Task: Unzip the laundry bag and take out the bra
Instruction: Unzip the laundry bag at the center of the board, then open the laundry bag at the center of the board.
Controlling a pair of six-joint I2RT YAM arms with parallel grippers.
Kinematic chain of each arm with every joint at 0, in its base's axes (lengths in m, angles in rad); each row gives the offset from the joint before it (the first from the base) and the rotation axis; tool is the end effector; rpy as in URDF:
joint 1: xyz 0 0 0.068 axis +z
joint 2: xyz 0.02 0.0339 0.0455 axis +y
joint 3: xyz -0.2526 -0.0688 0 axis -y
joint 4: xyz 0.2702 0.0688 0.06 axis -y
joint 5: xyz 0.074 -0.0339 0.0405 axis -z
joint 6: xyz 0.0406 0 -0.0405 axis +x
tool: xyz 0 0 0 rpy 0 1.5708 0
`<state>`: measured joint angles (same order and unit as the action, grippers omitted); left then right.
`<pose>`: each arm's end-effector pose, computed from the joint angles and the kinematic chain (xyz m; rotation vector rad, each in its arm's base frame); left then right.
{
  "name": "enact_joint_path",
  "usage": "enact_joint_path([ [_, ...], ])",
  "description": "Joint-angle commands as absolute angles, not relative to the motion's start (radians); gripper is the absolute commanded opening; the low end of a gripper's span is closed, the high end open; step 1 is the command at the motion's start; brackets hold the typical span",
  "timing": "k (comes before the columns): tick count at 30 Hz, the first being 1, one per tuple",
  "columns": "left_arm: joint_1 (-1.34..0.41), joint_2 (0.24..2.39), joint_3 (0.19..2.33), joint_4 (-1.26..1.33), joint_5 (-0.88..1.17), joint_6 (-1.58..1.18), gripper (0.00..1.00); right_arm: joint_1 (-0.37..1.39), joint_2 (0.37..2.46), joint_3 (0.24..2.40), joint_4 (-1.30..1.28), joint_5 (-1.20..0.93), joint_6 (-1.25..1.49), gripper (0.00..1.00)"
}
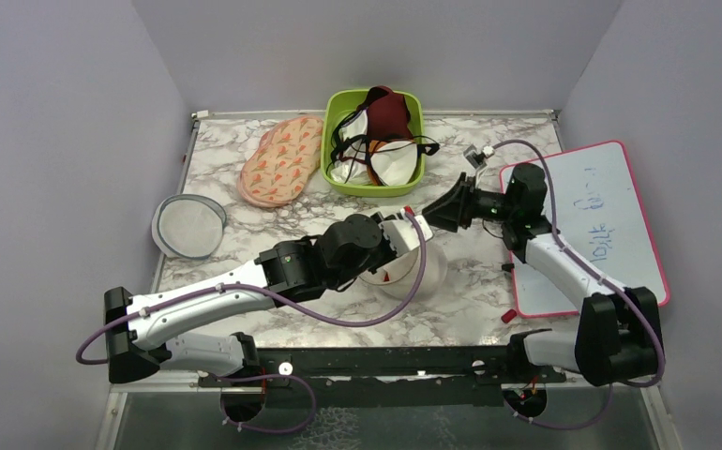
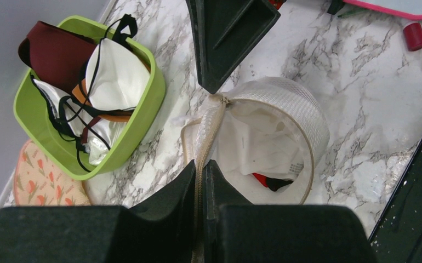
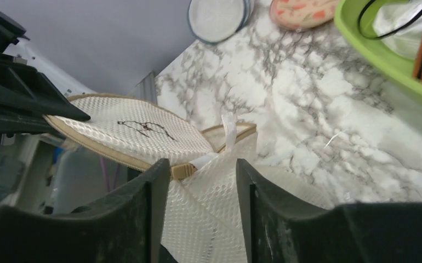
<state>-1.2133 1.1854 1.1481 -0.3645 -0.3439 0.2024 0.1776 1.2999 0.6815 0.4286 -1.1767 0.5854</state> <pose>0.1180 -0.2768 0.3536 1.0973 1.6266 -0.3283 0.2841 0.0891 0.2322 -0.5651 1.8276 1.5527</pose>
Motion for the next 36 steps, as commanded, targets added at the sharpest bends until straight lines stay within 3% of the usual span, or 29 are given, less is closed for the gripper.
enact_joint_path([
  [1, -1.220, 1.184, 1.203, -0.414, -0.393, 0.191, 0.00, 0.173, 1.202, 0.755, 0.139, -1.067, 0.263, 0.54],
  [4, -1.219, 1.183, 1.204, -0.420, -0.387, 0.202, 0.00, 0.182, 1.151, 0.705, 0.279, -1.083, 0.273, 0.67],
  [7, -1.218, 1.180, 1.206, -0.423, -0.394, 0.214, 0.00, 0.229, 1.133, 0.655, 0.416, -1.102, 0.270, 0.73],
  [19, -1.218, 1.159, 1.211, -0.435, -0.317, 0.272, 0.00, 0.428, 1.308, 0.646, 0.762, -1.254, 0.206, 0.72],
  [23, -1.218, 1.159, 1.223, -0.435, -0.312, 0.289, 0.00, 0.482, 1.356, 0.668, 0.786, -1.207, 0.199, 0.60],
  [25, -1.218, 1.157, 1.228, -0.435, -0.319, 0.292, 0.00, 0.484, 1.358, 0.639, 0.886, -1.128, 0.271, 0.45],
  [26, -1.218, 1.157, 1.228, -0.435, -0.325, 0.288, 0.00, 0.484, 1.356, 0.623, 0.928, -1.076, 0.319, 0.33],
  [28, -1.219, 1.157, 1.230, -0.432, -0.345, 0.269, 0.12, 0.483, 1.347, 0.595, 0.960, -0.974, 0.399, 0.12],
  [29, -1.217, 1.159, 1.231, -0.430, -0.359, 0.250, 0.20, 0.483, 1.333, 0.584, 0.946, -0.929, 0.428, 0.07],
  [32, -1.212, 1.164, 1.229, -0.431, -0.401, 0.167, 0.43, 0.484, 1.265, 0.535, 0.887, -0.762, 0.529, 0.07],
  [36, -1.180, 1.147, 1.193, -0.429, -0.434, 0.012, 0.59, 0.483, 1.138, 0.397, 0.921, -0.486, 0.716, 0.01],
])
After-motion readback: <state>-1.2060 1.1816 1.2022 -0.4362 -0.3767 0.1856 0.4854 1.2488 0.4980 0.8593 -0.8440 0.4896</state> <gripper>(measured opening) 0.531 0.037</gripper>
